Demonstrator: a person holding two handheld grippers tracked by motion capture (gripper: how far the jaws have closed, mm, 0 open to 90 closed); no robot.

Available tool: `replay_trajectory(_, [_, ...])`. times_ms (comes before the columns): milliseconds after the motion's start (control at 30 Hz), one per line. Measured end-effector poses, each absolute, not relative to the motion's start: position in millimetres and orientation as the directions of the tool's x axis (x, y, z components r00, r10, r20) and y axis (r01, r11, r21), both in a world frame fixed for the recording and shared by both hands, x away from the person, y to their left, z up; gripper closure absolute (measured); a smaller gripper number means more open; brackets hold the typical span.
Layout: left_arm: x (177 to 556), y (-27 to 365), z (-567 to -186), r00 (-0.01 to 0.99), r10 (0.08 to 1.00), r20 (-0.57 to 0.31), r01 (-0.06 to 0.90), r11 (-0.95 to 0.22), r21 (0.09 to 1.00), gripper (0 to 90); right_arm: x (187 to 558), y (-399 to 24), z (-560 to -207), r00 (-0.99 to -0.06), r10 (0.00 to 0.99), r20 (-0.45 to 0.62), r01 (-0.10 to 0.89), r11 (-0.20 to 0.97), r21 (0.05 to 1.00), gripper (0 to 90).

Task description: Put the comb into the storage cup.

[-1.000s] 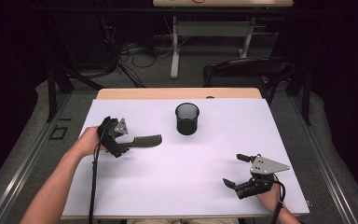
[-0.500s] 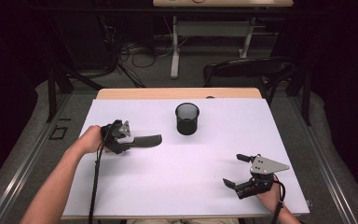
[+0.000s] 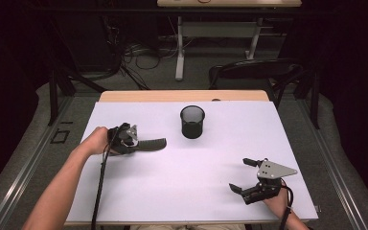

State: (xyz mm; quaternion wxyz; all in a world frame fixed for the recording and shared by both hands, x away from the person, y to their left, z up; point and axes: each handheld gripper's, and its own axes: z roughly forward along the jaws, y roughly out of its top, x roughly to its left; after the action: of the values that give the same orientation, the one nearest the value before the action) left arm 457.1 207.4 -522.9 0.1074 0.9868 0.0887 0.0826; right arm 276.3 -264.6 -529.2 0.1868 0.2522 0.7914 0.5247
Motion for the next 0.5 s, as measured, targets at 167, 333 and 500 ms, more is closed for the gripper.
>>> replay_trajectory(167, [461.7, 203.4, -525.1, 0.977, 0.176, 0.118, 0.153, -0.971, 0.182, 70.3, 276.0, -265.3, -529.0, -0.803, 0.595, -0.031, 0.203, 0.322, 0.925, 0.0])
replay_trajectory(333, [462.4, 203.5, -525.2, 0.978, 0.175, 0.112, 0.153, -0.972, 0.179, 71.3, 275.6, -264.5, -529.1, -0.804, 0.594, -0.032, 0.203, 0.325, 0.924, 0.0])
replay_trajectory(500, [460.9, 204.3, -524.6, 0.977, 0.181, 0.117, 0.158, -0.97, 0.182, 72.1, 276.1, -264.8, -529.0, -0.802, 0.596, -0.034, 0.204, 0.327, 0.923, 0.0])
